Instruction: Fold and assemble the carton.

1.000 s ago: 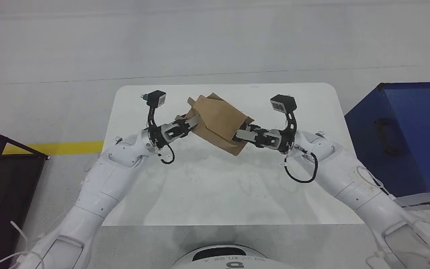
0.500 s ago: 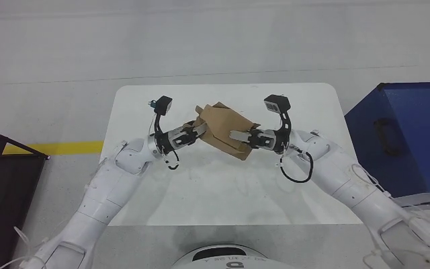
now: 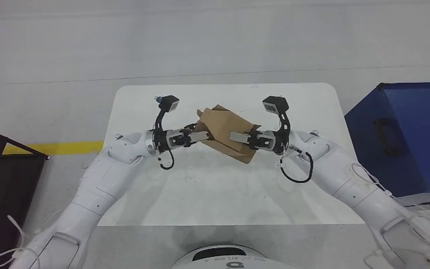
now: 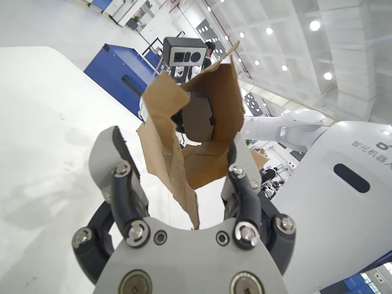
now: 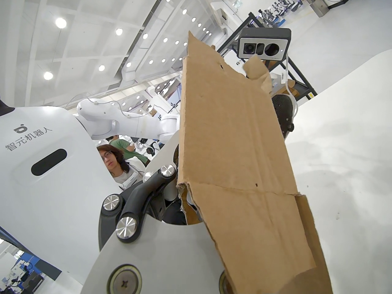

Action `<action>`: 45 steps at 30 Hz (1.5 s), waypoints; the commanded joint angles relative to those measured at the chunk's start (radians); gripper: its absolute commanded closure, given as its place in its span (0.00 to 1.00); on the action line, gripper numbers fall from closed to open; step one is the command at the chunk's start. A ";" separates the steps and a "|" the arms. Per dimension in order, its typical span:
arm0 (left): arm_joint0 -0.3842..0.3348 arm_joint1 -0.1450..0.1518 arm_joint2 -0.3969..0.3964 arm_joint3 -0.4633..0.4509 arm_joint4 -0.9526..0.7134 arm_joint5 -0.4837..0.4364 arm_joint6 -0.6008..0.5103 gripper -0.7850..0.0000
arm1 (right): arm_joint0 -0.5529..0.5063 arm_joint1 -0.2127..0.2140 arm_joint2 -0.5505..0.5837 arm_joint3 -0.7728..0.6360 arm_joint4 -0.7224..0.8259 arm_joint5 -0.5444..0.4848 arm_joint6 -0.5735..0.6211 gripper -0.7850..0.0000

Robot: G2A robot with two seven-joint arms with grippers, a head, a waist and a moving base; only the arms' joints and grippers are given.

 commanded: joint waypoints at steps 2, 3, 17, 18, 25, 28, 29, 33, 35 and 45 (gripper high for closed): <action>-0.003 0.014 0.011 -0.007 0.003 0.000 0.000 0.00 | 0.004 0.003 -0.005 0.002 0.008 0.001 0.001 1.00; -0.005 0.019 0.017 -0.009 0.008 0.001 -0.001 0.00 | 0.006 0.004 -0.007 0.003 0.010 0.002 0.002 1.00; -0.033 0.066 0.087 -0.001 0.021 -0.071 0.070 0.00 | 0.028 0.025 -0.050 -0.030 0.053 0.006 0.007 1.00; -0.029 0.075 0.080 -0.002 0.009 -0.079 0.079 0.00 | 0.032 0.029 -0.053 -0.033 0.041 0.009 0.010 1.00; 0.048 0.154 -0.007 -0.023 -0.018 -0.139 0.139 0.00 | 0.037 0.034 -0.054 -0.030 0.022 0.014 0.014 1.00; 0.081 0.178 -0.047 -0.025 -0.057 -0.139 0.139 0.00 | 0.027 0.031 -0.060 -0.056 0.037 0.028 0.014 1.00; 0.089 0.184 -0.057 -0.020 -0.080 -0.139 0.139 0.00 | 0.021 0.030 -0.065 -0.075 0.067 0.034 0.030 1.00; 0.104 0.199 -0.075 -0.005 -0.125 -0.139 0.139 0.00 | 0.024 0.021 -0.104 -0.164 0.295 0.159 0.160 1.00; 0.107 0.203 -0.074 -0.010 -0.126 -0.139 0.139 0.00 | 0.032 0.012 -0.103 -0.213 0.481 0.292 0.293 1.00; 0.103 0.210 -0.018 -0.083 -0.030 -0.124 0.124 0.00 | -0.022 -0.117 0.103 -0.009 0.772 0.715 0.715 1.00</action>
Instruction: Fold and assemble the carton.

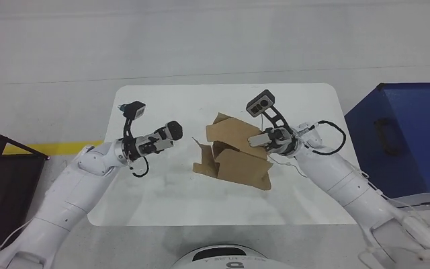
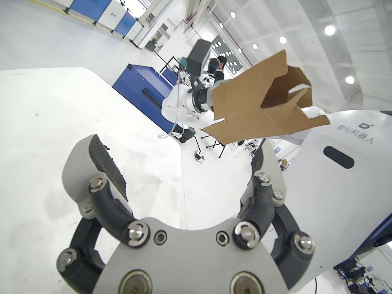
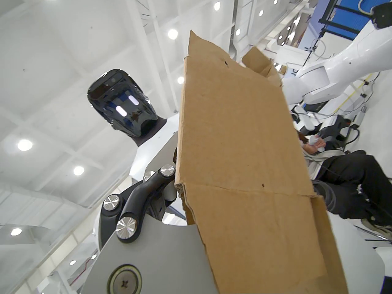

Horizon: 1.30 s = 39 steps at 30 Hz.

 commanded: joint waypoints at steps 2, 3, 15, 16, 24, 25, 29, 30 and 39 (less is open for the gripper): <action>-0.008 0.002 0.029 -0.004 -0.018 0.017 -0.016 0.00 | -0.006 -0.041 0.017 0.062 -0.025 -0.003 -0.002 1.00; -0.011 0.003 0.039 -0.007 -0.036 0.025 -0.024 0.00 | -0.006 -0.041 0.017 0.062 -0.025 -0.003 -0.002 1.00; 0.028 0.005 0.005 -0.057 -0.046 0.007 0.039 0.00 | -0.027 -0.042 0.026 0.055 -0.058 0.022 -0.073 1.00; 0.038 0.007 -0.006 -0.069 -0.029 0.000 0.046 0.00 | -0.033 -0.044 0.029 0.058 -0.059 0.030 -0.076 1.00; 0.140 0.018 -0.130 -0.179 0.137 0.029 0.207 0.00 | -0.061 -0.064 0.039 0.098 -0.054 0.037 -0.063 1.00; 0.154 0.018 -0.144 -0.200 0.173 0.046 0.234 0.00 | -0.063 -0.067 0.040 0.099 -0.055 0.038 -0.061 1.00; 0.200 0.012 -0.175 -0.283 0.316 0.113 0.331 0.00 | -0.067 -0.079 0.037 0.098 -0.056 0.053 -0.057 1.00; 0.207 0.010 -0.179 -0.298 0.352 0.132 0.352 0.00 | -0.069 -0.083 0.033 0.092 -0.045 0.068 -0.043 1.00; 0.207 -0.015 -0.154 -0.361 0.502 0.237 0.453 0.00 | -0.064 -0.115 0.027 0.112 -0.025 0.103 -0.002 1.00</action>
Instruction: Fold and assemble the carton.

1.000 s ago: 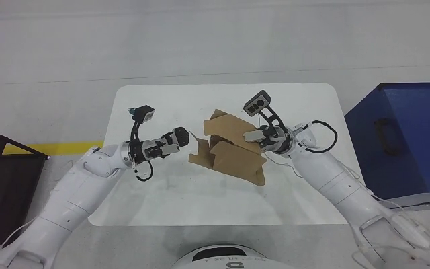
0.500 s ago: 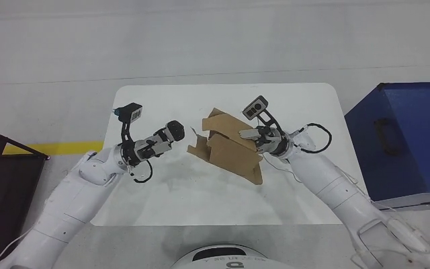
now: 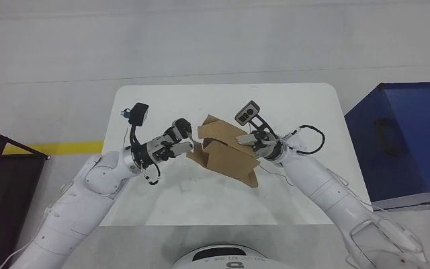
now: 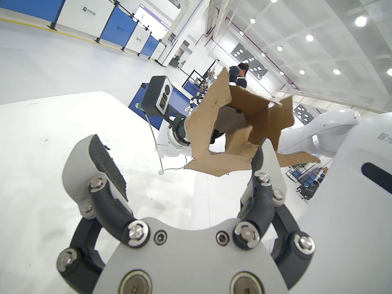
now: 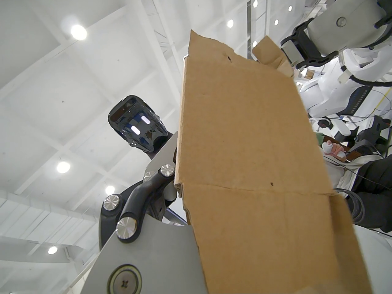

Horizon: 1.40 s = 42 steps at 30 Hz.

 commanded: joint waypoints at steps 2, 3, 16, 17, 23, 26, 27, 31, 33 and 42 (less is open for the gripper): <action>-0.006 -0.004 0.000 -0.006 0.011 0.019 0.004 0.00 | 0.004 -0.007 -0.004 0.006 -0.023 0.006 -0.003 1.00; -0.006 -0.006 -0.001 -0.011 0.020 0.027 0.006 0.00 | 0.005 -0.010 -0.005 0.008 -0.029 0.005 -0.006 1.00; 0.023 -0.024 -0.007 -0.063 0.190 0.160 0.091 0.00 | 0.009 -0.039 0.015 0.038 -0.053 0.027 0.002 1.00; 0.025 -0.026 -0.006 -0.067 0.200 0.165 0.095 0.00 | 0.008 -0.041 0.017 0.037 -0.055 0.029 0.002 1.00; 0.031 -0.034 0.000 -0.080 0.238 0.187 0.105 0.00 | 0.001 -0.049 0.029 0.031 -0.072 0.041 0.002 1.00; 0.036 -0.037 -0.005 -0.076 0.236 0.180 0.112 0.00 | -0.002 -0.052 0.035 0.027 -0.074 0.048 0.002 1.00; 0.040 -0.037 -0.009 -0.074 0.225 0.169 0.114 0.00 | -0.003 -0.053 0.040 0.026 -0.072 0.050 0.002 1.00; 0.058 -0.034 -0.036 -0.051 0.138 0.102 0.087 0.00 | -0.016 -0.051 0.070 0.013 -0.057 0.045 0.002 1.00; 0.068 -0.031 -0.054 -0.036 0.080 0.063 0.056 0.00 | -0.016 -0.051 0.070 0.013 -0.057 0.045 0.002 1.00; 0.098 -0.021 -0.112 -0.031 -0.009 0.016 -0.028 0.00 | -0.026 -0.051 0.079 0.001 -0.068 0.051 -0.049 1.00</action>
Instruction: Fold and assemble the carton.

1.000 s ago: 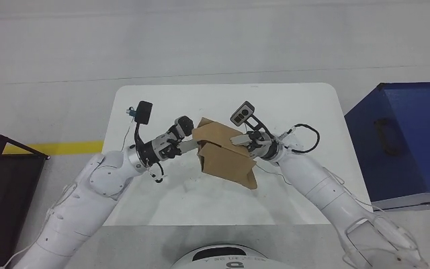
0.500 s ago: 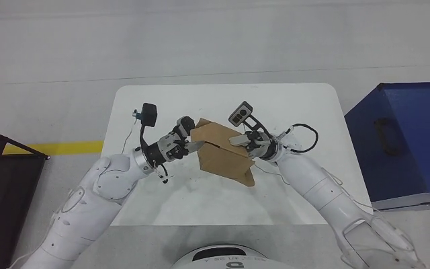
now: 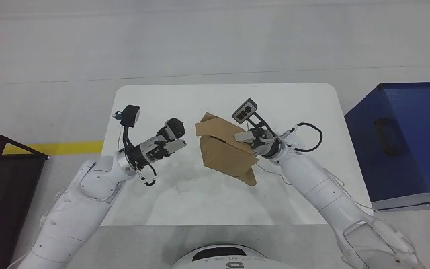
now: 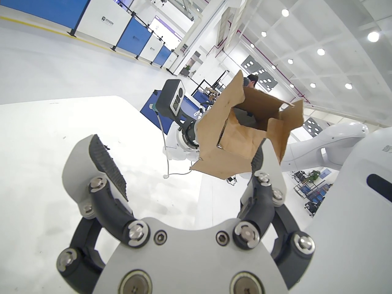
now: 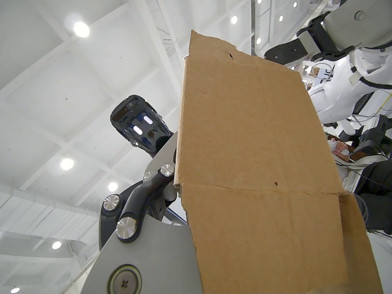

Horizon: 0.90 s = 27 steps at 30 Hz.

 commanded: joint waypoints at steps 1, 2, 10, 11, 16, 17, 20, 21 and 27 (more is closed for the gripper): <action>0.006 0.000 -0.003 -0.013 0.005 -0.007 -0.008 0.00 | -0.008 0.000 0.011 -0.006 -0.008 0.004 -0.039 1.00; 0.010 0.000 -0.005 -0.023 0.013 -0.012 -0.014 0.00 | -0.011 0.000 0.016 -0.004 -0.011 0.007 -0.046 1.00; 0.038 -0.003 -0.010 -0.105 0.087 -0.005 -0.026 0.00 | -0.018 -0.007 0.032 0.028 -0.046 0.018 -0.073 1.00; 0.038 -0.003 -0.012 -0.109 0.083 -0.005 -0.026 0.00 | -0.020 -0.009 0.032 0.027 -0.052 0.018 -0.077 1.00; 0.027 -0.005 -0.029 -0.107 0.060 0.024 -0.021 0.00 | -0.025 -0.013 0.034 0.012 -0.087 0.024 -0.087 1.00; 0.023 -0.006 -0.035 -0.103 0.059 0.033 -0.017 0.00 | -0.026 -0.014 0.035 0.009 -0.093 0.024 -0.088 1.00; 0.020 -0.008 -0.050 -0.093 0.064 0.057 0.002 0.00 | -0.032 -0.015 0.041 -0.001 -0.105 0.028 -0.085 1.00; 0.020 -0.009 -0.057 -0.089 0.072 0.066 0.010 0.00 | -0.035 -0.016 0.043 -0.003 -0.107 0.029 -0.085 1.00; 0.023 -0.015 -0.073 -0.097 0.152 0.124 0.056 0.00 | -0.039 -0.015 0.058 -0.017 -0.162 0.033 -0.106 1.00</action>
